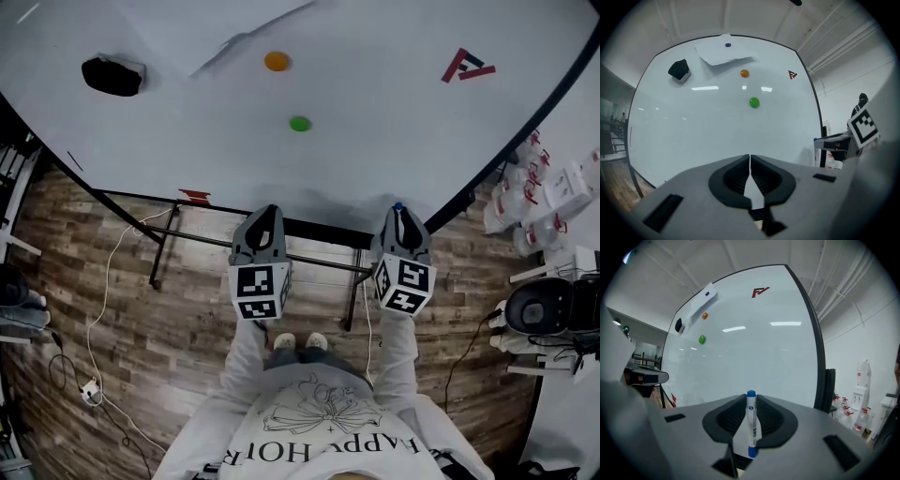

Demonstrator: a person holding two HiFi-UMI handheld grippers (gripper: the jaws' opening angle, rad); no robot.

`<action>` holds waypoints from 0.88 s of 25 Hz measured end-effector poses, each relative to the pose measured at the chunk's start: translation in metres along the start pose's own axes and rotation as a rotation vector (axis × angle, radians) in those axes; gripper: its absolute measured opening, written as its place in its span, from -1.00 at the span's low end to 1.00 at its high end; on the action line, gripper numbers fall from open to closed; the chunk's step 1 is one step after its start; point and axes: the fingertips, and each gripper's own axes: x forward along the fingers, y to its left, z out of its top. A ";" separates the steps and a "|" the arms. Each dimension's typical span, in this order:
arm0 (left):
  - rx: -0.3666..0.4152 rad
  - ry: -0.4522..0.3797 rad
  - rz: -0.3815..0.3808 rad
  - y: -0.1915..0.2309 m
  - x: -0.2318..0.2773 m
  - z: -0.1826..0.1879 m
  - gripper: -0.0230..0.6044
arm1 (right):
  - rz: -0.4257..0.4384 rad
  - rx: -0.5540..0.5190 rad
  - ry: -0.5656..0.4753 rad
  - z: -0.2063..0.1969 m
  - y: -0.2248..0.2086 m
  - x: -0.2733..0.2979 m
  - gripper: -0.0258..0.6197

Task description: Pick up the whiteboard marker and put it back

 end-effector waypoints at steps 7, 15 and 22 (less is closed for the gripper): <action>-0.010 -0.009 0.042 0.022 -0.015 0.002 -0.89 | 0.056 -0.068 0.030 -0.005 0.032 0.009 -0.72; -0.029 0.022 0.118 0.060 -0.036 -0.014 -0.89 | 0.121 -0.235 0.091 -0.026 0.079 0.028 -0.72; -0.054 0.065 0.171 0.085 -0.048 -0.037 -0.89 | 0.185 -0.483 0.153 -0.066 0.122 0.048 -0.72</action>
